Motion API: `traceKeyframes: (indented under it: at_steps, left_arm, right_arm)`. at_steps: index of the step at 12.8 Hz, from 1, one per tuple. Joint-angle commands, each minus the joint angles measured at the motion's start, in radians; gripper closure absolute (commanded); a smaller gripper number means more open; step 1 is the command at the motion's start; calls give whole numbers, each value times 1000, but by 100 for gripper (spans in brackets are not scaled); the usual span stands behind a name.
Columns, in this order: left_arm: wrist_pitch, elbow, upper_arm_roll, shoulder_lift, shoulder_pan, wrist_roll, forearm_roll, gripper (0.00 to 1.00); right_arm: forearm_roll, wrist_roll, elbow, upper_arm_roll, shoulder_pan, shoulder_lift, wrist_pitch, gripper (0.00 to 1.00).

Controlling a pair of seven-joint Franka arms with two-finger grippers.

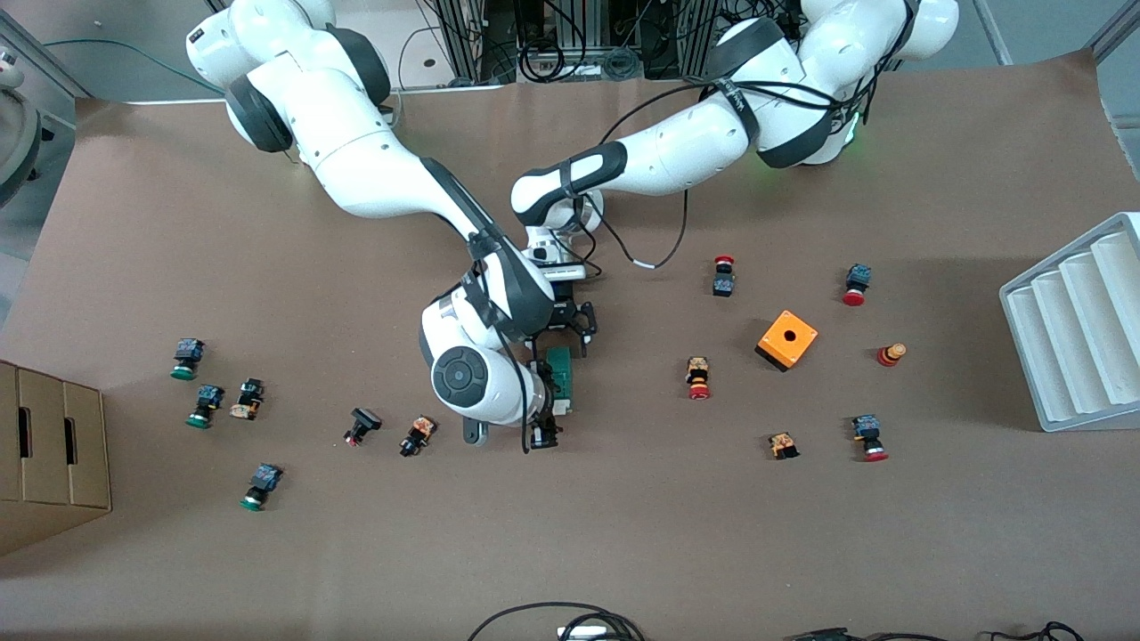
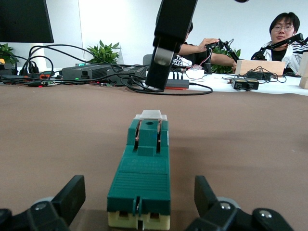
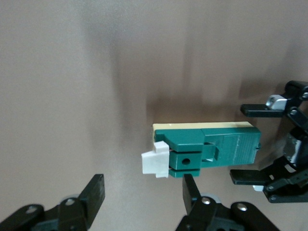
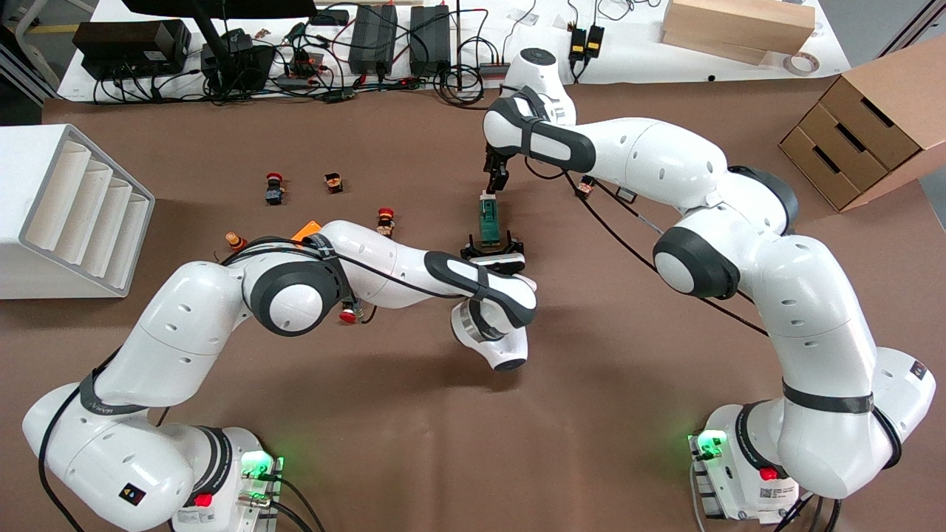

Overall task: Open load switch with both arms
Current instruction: 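Hold the switch with the left gripper while the right gripper reaches the lever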

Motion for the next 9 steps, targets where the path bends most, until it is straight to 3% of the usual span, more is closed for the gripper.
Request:
traceKeyframes:
  at_steps: [1,9]
  left_arm:
    - [13,48,4,28,-18,-5,16,0]
    - [23,65,8,53,-17,-5,21,0]
  right_arm:
    - [47,17,53,-2,0,43,8,29]
    - [159,11,47,-3,-28,40,-6,27]
